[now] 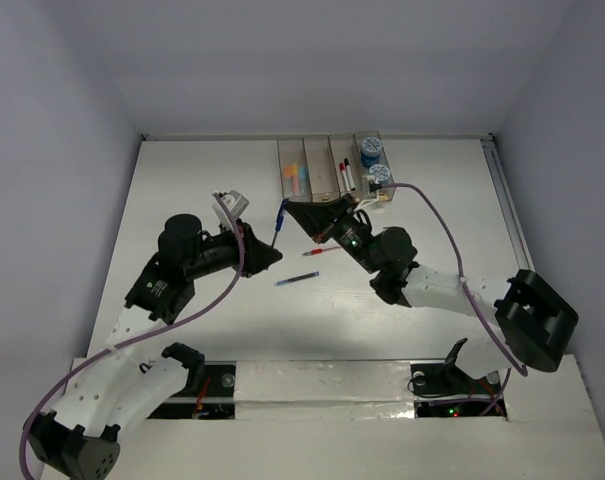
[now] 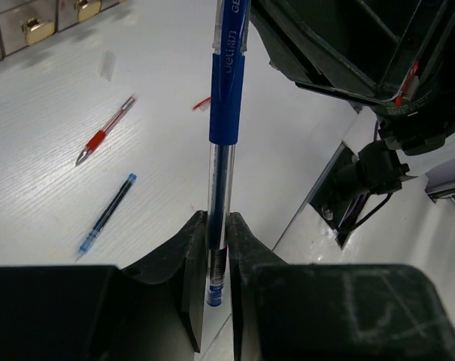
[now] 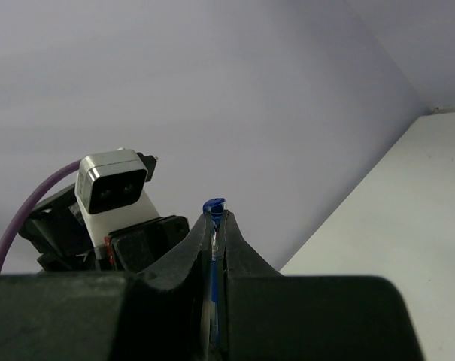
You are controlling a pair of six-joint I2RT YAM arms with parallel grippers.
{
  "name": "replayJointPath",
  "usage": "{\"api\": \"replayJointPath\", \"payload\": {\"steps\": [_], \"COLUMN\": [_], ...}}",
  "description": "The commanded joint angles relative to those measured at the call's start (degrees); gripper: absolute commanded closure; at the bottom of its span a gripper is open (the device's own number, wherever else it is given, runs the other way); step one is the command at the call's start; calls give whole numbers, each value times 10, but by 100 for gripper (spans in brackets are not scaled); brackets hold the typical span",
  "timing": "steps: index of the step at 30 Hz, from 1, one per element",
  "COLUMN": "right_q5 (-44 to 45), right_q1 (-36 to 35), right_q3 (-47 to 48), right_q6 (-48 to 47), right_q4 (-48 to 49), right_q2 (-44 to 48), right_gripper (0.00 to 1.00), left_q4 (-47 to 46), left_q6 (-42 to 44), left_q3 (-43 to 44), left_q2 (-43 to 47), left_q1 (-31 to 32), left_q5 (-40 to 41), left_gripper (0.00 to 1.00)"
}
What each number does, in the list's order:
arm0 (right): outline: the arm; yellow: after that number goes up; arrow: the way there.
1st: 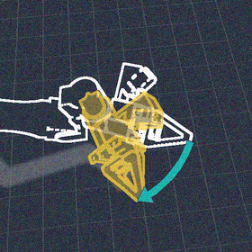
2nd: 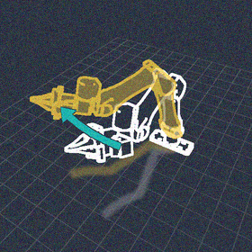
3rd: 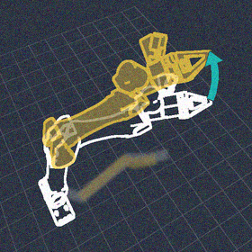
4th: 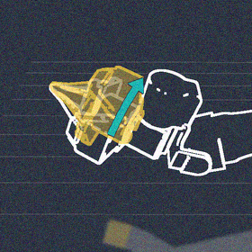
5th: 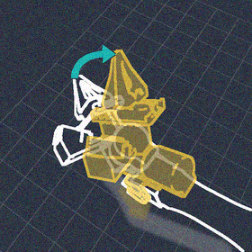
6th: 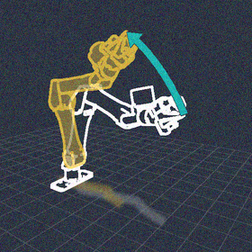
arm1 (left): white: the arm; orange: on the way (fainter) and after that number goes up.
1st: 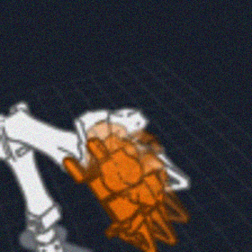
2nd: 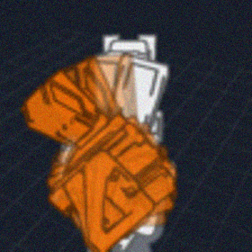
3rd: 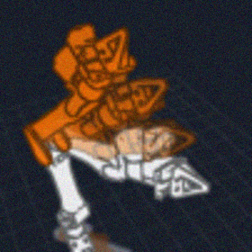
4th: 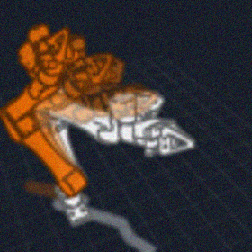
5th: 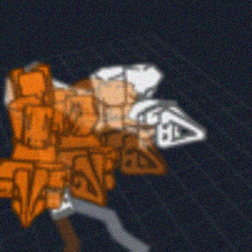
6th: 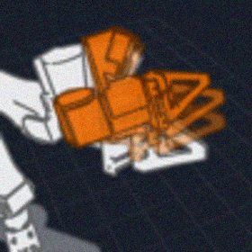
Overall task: Sort the stationery into containers
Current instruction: Place the pen in the storage box.
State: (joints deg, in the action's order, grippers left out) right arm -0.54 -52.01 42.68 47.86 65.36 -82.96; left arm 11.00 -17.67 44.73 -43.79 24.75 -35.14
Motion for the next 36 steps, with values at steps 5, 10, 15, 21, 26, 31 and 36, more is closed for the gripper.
{"api": "replayJointPath", "payload": {"steps": [5,10,15,21,26,31,36], "right_q5": [-81,-60,-47,-98,-82,-74,-74], "right_q1": [26,96,167,243,271,294,299], "right_q3": [53,94,144,300,511,682,788], "right_q6": [-39,-25,-44,-134,-252,-355,-370], "right_q4": [-171,-191,-215,-374,-517,-642,-711], "right_q2": [57,63,25,-122,-257,-378,-481], "right_gripper": [100,100,100,100,100,100,100], "left_q4": [-224,-198,-139,-99,-154,-177,-189], "left_q6": [-63,-53,-33,-31,-103,-194,-259], "left_q3": [-23,-29,-33,-9,53,127,189], "left_q2": [-9,-2,42,77,54,1,-25], "left_q1": [-1,-1,4,4,4,4,4], "left_q5": [28,29,45,90,117,148,194], "left_gripper": [77,26,1,1,1,1,1]}}
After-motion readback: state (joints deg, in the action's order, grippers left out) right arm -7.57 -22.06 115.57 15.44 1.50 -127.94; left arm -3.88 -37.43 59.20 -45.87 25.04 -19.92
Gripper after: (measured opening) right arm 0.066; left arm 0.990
